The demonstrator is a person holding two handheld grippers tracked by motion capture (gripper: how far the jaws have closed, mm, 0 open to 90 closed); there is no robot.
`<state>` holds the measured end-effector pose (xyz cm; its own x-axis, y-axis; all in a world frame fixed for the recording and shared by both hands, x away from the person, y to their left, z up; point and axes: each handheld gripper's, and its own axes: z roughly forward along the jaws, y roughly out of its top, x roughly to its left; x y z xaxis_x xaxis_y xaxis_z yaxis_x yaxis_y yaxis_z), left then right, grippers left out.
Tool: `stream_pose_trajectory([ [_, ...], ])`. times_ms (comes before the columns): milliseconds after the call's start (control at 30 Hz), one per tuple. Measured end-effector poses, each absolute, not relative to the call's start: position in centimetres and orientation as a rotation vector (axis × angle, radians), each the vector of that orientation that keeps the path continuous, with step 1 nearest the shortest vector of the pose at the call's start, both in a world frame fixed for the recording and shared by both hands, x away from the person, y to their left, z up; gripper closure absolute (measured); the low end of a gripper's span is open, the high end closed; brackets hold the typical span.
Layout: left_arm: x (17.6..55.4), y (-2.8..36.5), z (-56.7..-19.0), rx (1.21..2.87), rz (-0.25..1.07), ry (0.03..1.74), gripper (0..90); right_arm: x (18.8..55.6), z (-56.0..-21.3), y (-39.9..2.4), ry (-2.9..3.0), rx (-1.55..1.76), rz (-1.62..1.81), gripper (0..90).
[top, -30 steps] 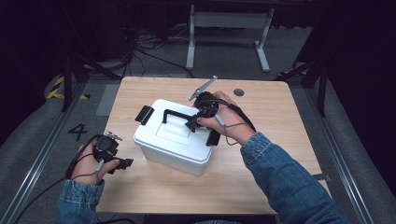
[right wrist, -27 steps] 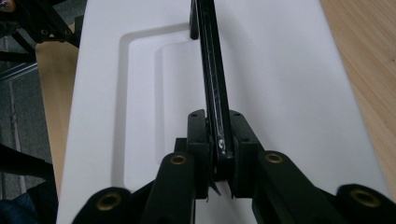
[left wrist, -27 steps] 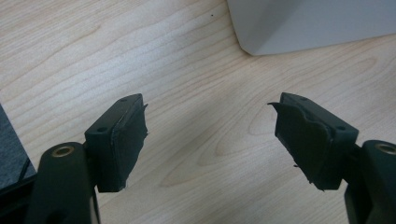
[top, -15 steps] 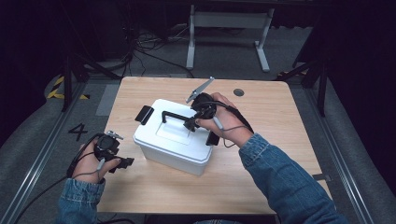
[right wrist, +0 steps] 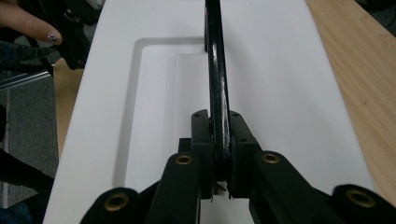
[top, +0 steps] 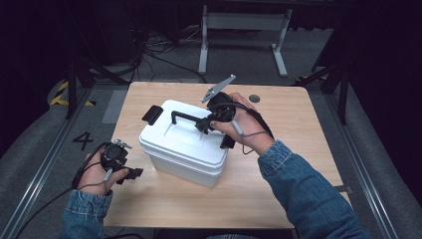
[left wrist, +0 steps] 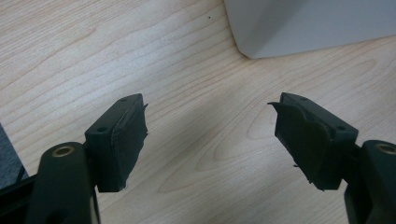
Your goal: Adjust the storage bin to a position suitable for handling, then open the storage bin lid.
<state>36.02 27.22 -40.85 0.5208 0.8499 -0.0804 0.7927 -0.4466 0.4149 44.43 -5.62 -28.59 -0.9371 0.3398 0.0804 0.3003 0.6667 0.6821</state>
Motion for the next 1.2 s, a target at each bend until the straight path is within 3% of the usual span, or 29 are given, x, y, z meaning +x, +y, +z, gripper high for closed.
stream_pose_trajectory([
  [567,36.5,26.7,-40.8,2.382,0.182,1.326,25.5,43.9,-26.3,-8.1,2.753,0.559,1.202,84.5],
  [1200,35.2,27.7,-41.0,2.346,0.232,1.321,23.9,43.6,-24.1,-15.6,2.637,0.666,1.265,84.5],
])
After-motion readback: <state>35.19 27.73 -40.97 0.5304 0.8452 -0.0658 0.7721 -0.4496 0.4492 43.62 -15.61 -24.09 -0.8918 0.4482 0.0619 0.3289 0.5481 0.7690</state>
